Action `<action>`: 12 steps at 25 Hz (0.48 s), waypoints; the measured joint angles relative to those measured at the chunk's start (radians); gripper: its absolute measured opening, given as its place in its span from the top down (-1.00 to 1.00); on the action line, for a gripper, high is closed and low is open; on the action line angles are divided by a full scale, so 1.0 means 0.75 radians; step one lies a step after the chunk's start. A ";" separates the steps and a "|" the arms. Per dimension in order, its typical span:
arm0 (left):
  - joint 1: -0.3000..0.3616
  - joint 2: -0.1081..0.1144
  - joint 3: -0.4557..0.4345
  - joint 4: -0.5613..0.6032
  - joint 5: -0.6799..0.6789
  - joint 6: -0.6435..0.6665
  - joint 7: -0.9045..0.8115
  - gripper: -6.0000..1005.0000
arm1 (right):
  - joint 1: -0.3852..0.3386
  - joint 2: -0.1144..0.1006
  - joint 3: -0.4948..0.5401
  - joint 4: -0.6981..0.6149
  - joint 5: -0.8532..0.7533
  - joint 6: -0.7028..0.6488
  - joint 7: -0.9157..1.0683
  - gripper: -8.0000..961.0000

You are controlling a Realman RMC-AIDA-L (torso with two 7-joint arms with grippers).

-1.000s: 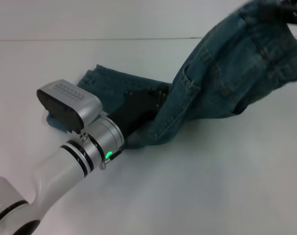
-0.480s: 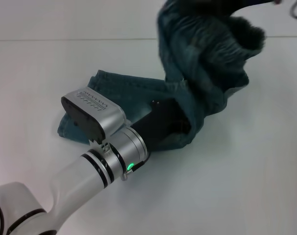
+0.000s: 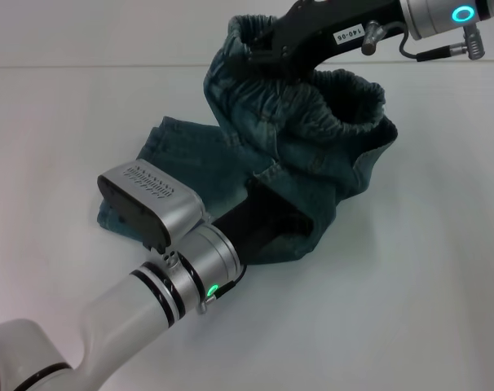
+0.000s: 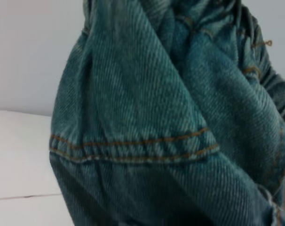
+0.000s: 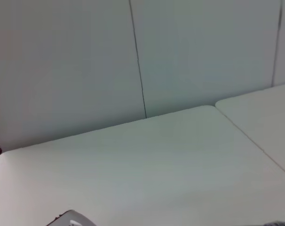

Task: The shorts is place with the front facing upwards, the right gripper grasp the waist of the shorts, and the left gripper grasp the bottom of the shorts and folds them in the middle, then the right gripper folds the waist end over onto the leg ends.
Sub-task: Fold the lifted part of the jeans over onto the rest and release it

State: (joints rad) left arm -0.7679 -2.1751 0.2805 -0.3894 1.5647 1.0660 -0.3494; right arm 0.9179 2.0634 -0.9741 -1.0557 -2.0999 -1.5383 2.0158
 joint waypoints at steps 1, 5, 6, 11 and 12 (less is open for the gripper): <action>0.004 0.000 -0.001 0.000 0.002 0.000 0.000 0.99 | 0.005 0.003 -0.001 0.002 0.000 0.002 -0.012 0.85; 0.011 0.000 -0.003 -0.012 0.012 -0.002 -0.002 0.99 | 0.039 0.013 -0.022 0.051 -0.003 0.055 -0.038 0.85; 0.010 0.000 -0.003 -0.021 0.015 -0.002 -0.002 0.99 | 0.050 0.015 -0.029 0.073 -0.004 0.074 -0.042 0.85; 0.012 0.000 -0.005 -0.031 0.016 -0.005 0.000 0.99 | 0.106 0.020 -0.064 0.193 -0.005 0.150 -0.083 0.85; 0.016 0.000 -0.006 -0.030 0.016 -0.005 0.000 0.99 | 0.113 0.023 -0.068 0.208 -0.005 0.162 -0.095 0.85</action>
State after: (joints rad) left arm -0.7562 -2.1752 0.2758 -0.4123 1.5766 1.0622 -0.3495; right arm 1.0025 2.0803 -1.0252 -0.8998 -2.1036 -1.4165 1.9444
